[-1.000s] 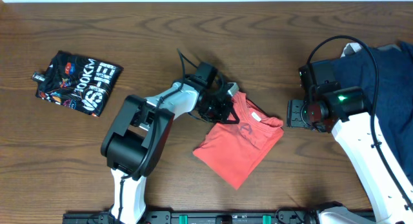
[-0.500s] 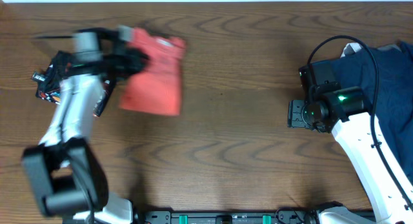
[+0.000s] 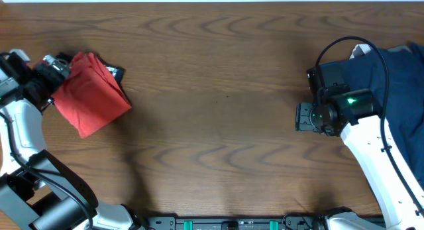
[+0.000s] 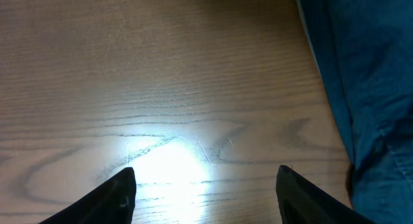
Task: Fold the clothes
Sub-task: 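Carry the folded shirt to the upper-left onto the black T-shirt and release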
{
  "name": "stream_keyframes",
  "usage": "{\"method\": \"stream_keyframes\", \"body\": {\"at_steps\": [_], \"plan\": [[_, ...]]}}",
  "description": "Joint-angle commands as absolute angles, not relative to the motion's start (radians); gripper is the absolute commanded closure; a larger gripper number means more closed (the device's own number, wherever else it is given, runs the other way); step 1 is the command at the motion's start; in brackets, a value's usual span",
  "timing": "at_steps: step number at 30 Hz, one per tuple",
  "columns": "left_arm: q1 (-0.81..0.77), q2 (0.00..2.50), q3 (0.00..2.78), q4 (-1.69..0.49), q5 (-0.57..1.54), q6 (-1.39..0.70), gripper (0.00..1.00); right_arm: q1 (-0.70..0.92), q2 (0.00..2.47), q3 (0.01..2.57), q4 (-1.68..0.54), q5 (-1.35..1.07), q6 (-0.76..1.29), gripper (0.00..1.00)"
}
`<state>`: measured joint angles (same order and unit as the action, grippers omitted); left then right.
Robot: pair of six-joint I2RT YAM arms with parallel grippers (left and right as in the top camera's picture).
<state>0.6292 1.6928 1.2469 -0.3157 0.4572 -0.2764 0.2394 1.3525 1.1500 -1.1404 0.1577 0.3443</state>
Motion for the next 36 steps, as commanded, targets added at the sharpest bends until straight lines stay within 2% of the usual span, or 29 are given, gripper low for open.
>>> {"method": "stream_keyframes", "body": {"at_steps": [1, 10, 16, 21, 24, 27, 30, 33, 36], "plan": [[0.598, 1.694, 1.261, -0.335, 0.471, -0.316, 0.02, 0.214, 1.339, 1.159, -1.141, 0.157, 0.339, 0.32], [0.438, 1.694, 1.261, -0.377, 0.441, -0.305, 0.02, 0.214, 1.339, 1.158, -1.138, 0.154, 0.339, 0.32], [0.295, 1.695, 1.261, -0.476, 0.471, -0.304, 0.02, 0.214, 1.343, 1.158, -1.103, 0.105, 0.334, 0.23], [0.074, 1.695, 1.261, -0.62, 0.406, -0.231, 0.02, 0.208, 1.39, 1.158, -0.988, -0.062, 0.327, 0.14], [-0.058, 1.695, 1.261, -0.783, 0.327, -0.221, 0.02, 0.181, 1.44, 1.158, -0.966, -0.194, 0.294, 0.08], [-0.159, 1.694, 1.261, -0.992, 0.204, -0.218, 0.02, 0.146, 1.48, 1.158, -1.039, -0.257, 0.294, 0.01], [-0.209, 1.692, 1.261, -1.172, 0.133, -0.223, 0.02, 0.116, 1.489, 1.158, -1.158, -0.266, 0.272, 0.01], [-0.215, 1.67, 1.261, -1.284, 0.133, -0.222, 0.02, 0.095, 1.477, 1.158, -1.259, -0.26, 0.256, 0.01], [-0.215, 1.597, 1.246, -1.301, 0.133, -0.222, 0.02, 0.089, 1.446, 1.158, -1.325, -0.223, 0.257, 0.01]]}}
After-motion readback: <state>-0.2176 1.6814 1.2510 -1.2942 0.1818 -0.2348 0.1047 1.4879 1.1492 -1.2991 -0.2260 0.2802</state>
